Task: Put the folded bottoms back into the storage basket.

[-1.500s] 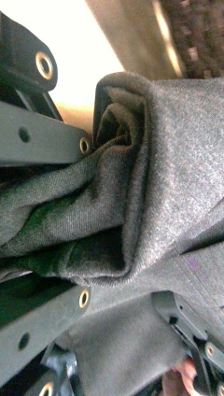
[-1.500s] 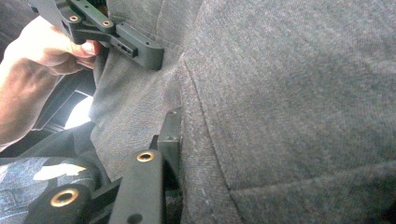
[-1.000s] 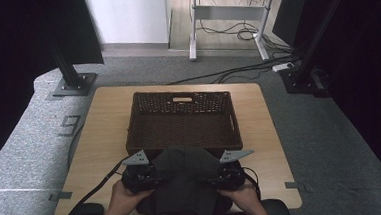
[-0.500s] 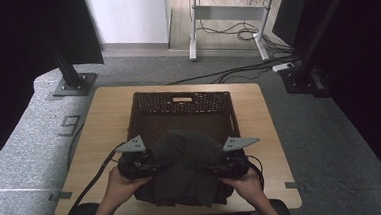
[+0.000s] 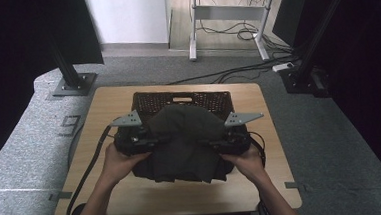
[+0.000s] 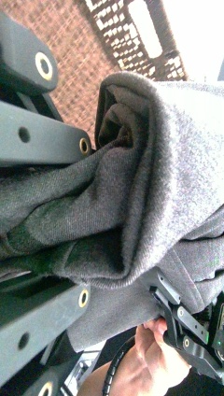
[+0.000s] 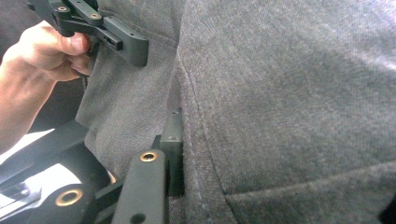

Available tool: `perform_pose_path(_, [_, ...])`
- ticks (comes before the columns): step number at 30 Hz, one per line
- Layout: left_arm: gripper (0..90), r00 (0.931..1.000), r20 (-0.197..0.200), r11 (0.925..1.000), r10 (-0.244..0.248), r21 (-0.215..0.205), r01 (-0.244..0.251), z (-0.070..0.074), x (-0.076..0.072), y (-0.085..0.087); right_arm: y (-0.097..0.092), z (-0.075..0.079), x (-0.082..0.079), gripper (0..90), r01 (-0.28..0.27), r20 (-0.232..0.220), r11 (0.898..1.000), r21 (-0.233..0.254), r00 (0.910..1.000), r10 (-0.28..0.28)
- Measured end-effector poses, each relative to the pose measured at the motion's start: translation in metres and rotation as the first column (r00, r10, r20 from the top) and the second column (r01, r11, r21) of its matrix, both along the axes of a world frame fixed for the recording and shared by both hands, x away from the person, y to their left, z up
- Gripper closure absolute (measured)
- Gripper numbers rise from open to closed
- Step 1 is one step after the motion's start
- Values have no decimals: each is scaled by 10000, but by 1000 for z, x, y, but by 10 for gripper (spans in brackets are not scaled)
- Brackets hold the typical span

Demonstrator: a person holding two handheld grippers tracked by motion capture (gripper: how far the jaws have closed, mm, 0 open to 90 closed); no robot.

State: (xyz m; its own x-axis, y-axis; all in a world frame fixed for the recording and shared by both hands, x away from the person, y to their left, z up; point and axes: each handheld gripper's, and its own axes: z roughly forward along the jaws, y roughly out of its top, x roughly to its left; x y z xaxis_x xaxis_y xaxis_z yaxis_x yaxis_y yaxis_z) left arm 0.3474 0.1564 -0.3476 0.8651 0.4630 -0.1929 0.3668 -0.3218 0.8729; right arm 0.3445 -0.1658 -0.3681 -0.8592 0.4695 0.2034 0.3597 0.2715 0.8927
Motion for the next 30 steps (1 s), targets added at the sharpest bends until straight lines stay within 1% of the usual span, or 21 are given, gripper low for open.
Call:
perform_pose_path(4, [654, 9997, 212, 10000, 74, 3, -74, 11, 15, 0, 1, 11, 12, 621, 134, 280, 9999, -47, 9995, -132])
perform_pose_path(7, [654, 9993, 358, 9999, 131, 3, -132, 17, 24, -1, 2, 18, 23, 622, 280, 531, 9996, -87, 9982, -275])
perform_pose_path(11, [654, 9983, 518, 9996, 269, -23, -269, 21, 43, -1, 5, 23, 40, 623, 487, 816, 9987, -139, 9955, -474])
perform_pose_path(14, [654, 9984, 417, 9992, 376, -119, -371, 20, 55, 0, 6, 24, 51, 624, 625, 948, 9978, -219, 9937, -602])
perform_pose_path(17, [654, 9986, 371, 9990, 369, -261, -360, 17, 68, 1, 8, 23, 63, 635, 787, 958, 9965, -267, 9925, -758])
perform_pose_path(19, [654, 9990, 305, 9986, 326, -416, -313, 13, 78, 2, 9, 23, 72, 668, 844, 1014, 9959, -310, 9916, -809])
perform_pose_path(20, [655, 9992, 272, 9985, 296, -471, -283, 12, 82, 2, 9, 22, 76, 672, 892, 1025, 9954, -342, 9911, -853])
perform_pose_path(22, [656, 9996, 88, 9979, 258, -595, -252, 7, 91, 3, 10, 20, 82, 676, 990, 1021, 9942, -428, 9903, -943])
perform_pose_path(25, [657, 9997, 21, 9982, 261, -544, -259, 1, 99, 3, 12, 14, 91, 678, 1141, 1000, 9917, -586, 9891, -1079])
perform_pose_path(30, [657, 9997, -127, 9995, 212, -222, -215, -12, 109, 3, 15, 0, 101, 678, 1245, 792, 9893, -762, 9898, -1184])
